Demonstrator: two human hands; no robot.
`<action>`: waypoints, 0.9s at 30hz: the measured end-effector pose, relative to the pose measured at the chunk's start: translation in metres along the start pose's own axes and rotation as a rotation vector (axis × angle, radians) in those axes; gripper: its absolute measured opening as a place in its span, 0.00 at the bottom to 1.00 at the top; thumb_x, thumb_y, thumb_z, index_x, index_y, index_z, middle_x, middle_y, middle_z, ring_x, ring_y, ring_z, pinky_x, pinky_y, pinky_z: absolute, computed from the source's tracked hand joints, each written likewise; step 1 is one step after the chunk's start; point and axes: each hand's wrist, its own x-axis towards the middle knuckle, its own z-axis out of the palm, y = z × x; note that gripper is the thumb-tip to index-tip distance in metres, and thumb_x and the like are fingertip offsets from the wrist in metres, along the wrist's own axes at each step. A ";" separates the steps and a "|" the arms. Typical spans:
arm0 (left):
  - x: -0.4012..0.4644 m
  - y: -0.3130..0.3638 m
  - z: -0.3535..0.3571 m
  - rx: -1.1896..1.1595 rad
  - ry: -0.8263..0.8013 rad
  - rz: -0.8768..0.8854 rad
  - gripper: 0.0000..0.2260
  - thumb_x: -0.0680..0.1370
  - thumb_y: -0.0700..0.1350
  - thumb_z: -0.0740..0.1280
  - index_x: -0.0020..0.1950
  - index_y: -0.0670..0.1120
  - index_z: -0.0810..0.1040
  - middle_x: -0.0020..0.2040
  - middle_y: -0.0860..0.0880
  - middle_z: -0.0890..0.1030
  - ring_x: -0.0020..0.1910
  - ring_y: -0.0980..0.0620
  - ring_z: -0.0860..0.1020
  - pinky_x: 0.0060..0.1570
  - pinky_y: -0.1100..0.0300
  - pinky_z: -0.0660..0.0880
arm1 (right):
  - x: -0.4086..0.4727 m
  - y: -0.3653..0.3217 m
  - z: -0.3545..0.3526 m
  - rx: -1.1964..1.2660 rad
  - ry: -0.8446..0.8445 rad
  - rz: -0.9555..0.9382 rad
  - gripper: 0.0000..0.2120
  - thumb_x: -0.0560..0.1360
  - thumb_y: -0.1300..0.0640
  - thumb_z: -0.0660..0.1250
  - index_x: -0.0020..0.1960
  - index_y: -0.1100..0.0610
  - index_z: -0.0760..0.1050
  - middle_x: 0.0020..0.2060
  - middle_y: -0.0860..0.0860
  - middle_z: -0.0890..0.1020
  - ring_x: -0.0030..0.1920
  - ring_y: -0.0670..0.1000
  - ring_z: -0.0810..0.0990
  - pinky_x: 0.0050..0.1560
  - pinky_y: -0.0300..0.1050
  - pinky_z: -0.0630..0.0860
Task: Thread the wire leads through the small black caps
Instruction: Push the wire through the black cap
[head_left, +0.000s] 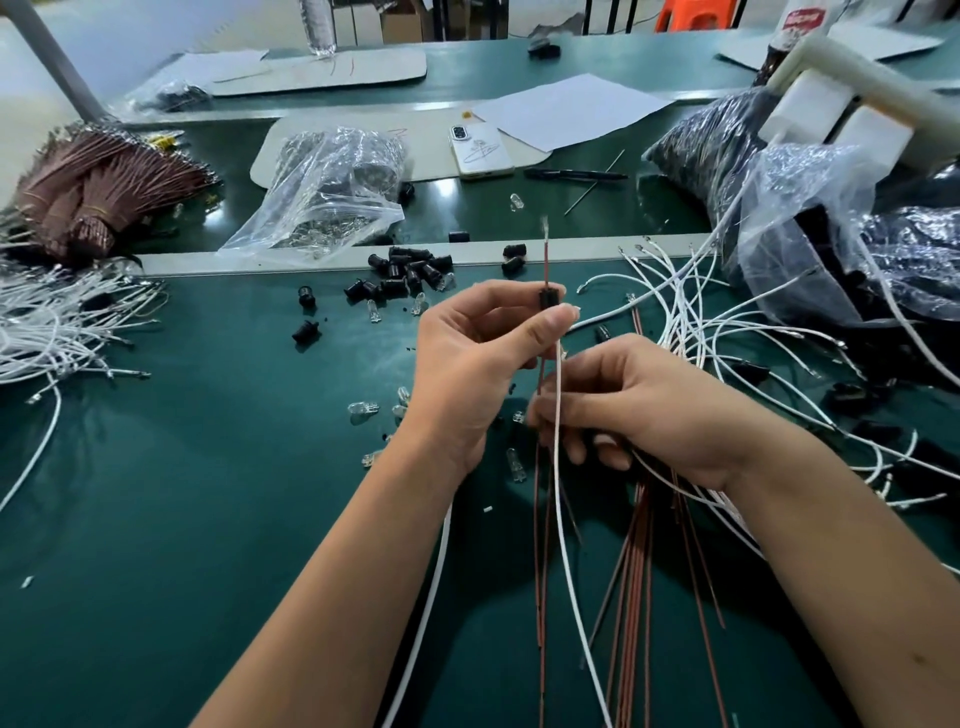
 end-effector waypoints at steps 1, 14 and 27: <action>0.000 0.000 0.000 0.002 0.004 -0.001 0.10 0.67 0.41 0.80 0.47 0.44 0.85 0.46 0.38 0.86 0.42 0.46 0.82 0.44 0.57 0.78 | -0.001 0.000 -0.001 -0.043 -0.034 0.014 0.06 0.78 0.55 0.73 0.45 0.56 0.86 0.34 0.61 0.83 0.28 0.52 0.73 0.24 0.36 0.68; 0.001 -0.004 0.003 -0.012 -0.001 0.035 0.07 0.71 0.34 0.76 0.46 0.42 0.84 0.40 0.43 0.85 0.35 0.51 0.81 0.37 0.59 0.79 | 0.006 0.003 0.005 0.212 0.123 -0.087 0.07 0.68 0.52 0.76 0.40 0.56 0.86 0.30 0.53 0.81 0.27 0.45 0.76 0.23 0.34 0.69; -0.002 -0.003 0.002 -0.074 -0.081 0.045 0.07 0.71 0.36 0.77 0.47 0.44 0.86 0.45 0.42 0.87 0.44 0.48 0.84 0.42 0.57 0.81 | 0.004 0.004 -0.003 0.159 0.069 -0.059 0.08 0.70 0.54 0.75 0.43 0.58 0.87 0.32 0.53 0.83 0.29 0.45 0.78 0.24 0.35 0.69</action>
